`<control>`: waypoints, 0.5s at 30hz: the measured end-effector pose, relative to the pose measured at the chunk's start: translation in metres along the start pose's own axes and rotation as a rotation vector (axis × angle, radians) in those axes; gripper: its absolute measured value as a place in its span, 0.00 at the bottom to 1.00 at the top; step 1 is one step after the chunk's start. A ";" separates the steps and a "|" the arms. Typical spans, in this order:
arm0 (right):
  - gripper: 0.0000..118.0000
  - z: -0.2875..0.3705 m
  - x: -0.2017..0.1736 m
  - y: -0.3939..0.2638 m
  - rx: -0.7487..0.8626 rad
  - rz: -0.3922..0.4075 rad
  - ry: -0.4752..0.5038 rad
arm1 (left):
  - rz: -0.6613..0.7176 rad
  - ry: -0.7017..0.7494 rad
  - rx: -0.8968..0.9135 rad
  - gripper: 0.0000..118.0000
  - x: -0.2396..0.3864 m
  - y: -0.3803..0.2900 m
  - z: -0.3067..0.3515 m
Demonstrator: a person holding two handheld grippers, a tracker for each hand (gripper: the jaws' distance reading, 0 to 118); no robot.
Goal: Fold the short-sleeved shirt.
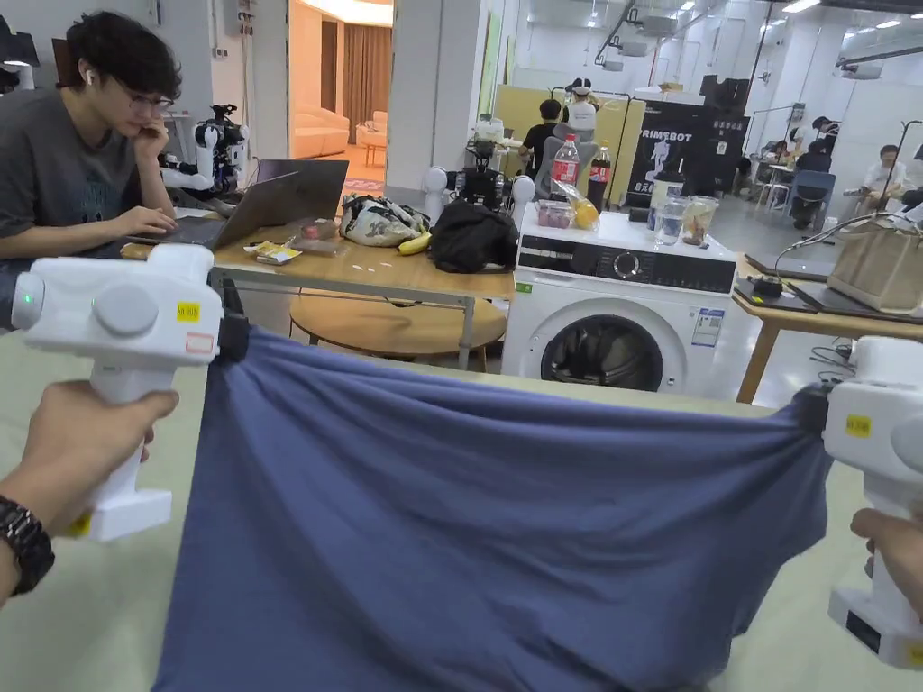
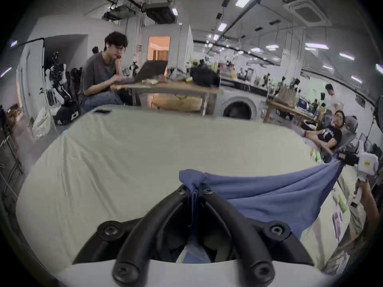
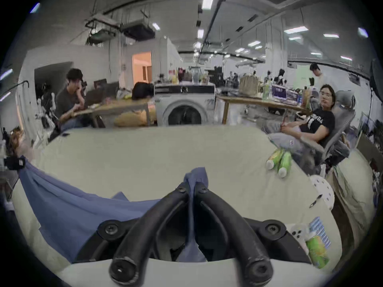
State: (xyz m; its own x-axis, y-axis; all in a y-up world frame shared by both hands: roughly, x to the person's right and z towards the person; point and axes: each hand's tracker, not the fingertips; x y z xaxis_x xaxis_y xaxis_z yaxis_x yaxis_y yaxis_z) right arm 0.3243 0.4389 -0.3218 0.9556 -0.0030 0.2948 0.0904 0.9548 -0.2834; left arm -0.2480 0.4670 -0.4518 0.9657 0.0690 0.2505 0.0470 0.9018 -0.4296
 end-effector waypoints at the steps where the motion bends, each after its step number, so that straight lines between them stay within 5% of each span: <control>1: 0.00 0.007 -0.003 0.013 0.020 -0.005 0.000 | -0.011 0.003 0.023 0.00 0.001 0.015 0.007; 15: 0.00 0.012 -0.039 0.196 0.183 0.037 -0.030 | -0.005 0.057 0.137 0.00 -0.010 0.190 0.030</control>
State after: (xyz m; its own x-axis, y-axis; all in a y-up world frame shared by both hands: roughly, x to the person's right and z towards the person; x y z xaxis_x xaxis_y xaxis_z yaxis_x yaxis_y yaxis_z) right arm 0.3017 0.6297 -0.3781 0.9483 0.0392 0.3150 0.0002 0.9923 -0.1241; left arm -0.2567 0.6509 -0.5098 0.9786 0.0439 0.2011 0.0200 0.9521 -0.3050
